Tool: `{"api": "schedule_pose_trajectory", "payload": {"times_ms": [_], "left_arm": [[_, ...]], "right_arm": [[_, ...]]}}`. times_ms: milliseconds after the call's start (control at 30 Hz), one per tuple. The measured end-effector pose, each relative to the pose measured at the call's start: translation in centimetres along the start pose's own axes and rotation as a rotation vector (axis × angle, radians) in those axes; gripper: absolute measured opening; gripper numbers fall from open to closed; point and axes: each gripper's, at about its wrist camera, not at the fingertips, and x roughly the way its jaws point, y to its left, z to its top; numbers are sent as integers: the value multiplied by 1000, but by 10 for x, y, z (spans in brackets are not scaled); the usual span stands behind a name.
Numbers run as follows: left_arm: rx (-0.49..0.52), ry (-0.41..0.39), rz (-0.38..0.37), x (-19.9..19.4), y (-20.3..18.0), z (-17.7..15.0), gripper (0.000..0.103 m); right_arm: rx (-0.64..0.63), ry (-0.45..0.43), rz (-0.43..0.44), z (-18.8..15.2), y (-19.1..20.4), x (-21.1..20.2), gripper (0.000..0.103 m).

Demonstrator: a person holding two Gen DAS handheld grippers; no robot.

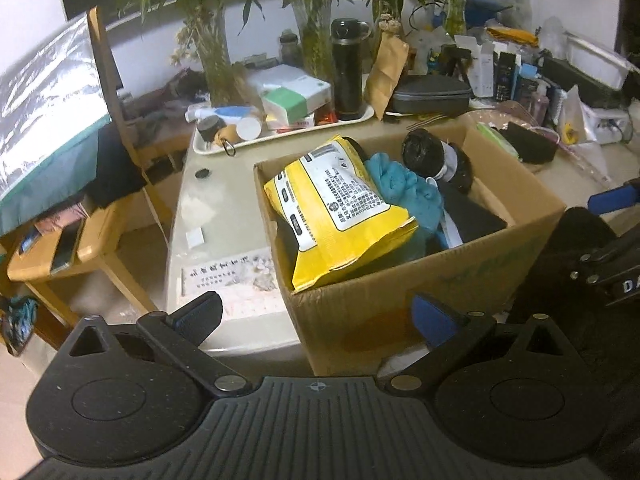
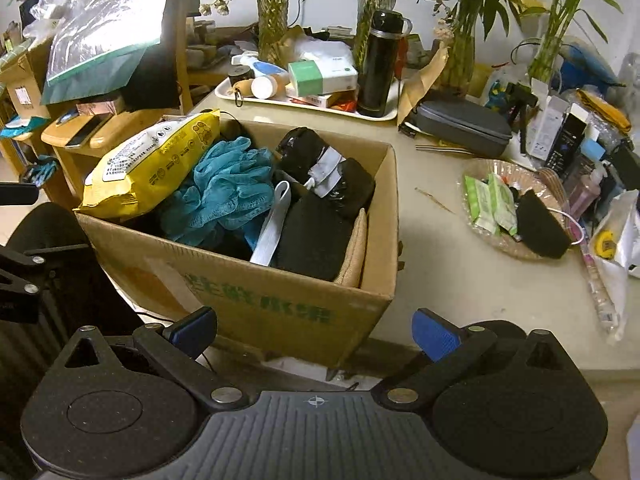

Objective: Organize soft objects

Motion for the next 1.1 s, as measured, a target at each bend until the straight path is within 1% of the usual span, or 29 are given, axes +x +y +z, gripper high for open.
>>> {"api": "schedule_pose_trajectory", "payload": {"times_ms": [67, 133, 200, 367, 600, 700, 1100], "left_arm": [[-39, 11, -23, 0, 5, 0, 103], [-97, 34, -63, 1, 13, 1, 103], [-129, 44, -80, 1, 18, 2, 103], [-121, 72, -33, 4, 17, 3, 103], [-101, 80, -25, 5, 15, 3, 103], [-97, 86, -17, 6, 15, 3, 103], [-95, 106, 9, 9, 14, 2, 103]], "right_arm": [[4, 2, -18, 1, 0, -1, 103], [21, -2, -38, 2, 0, -1, 103], [42, -3, -37, 4, -2, -1, 103], [66, 7, -27, 3, -3, 1, 103], [59, 45, -51, 1, 4, 8, 103], [80, 69, -57, 1, 1, 13, 103], [81, 80, -64, 1, 1, 17, 103]]}}
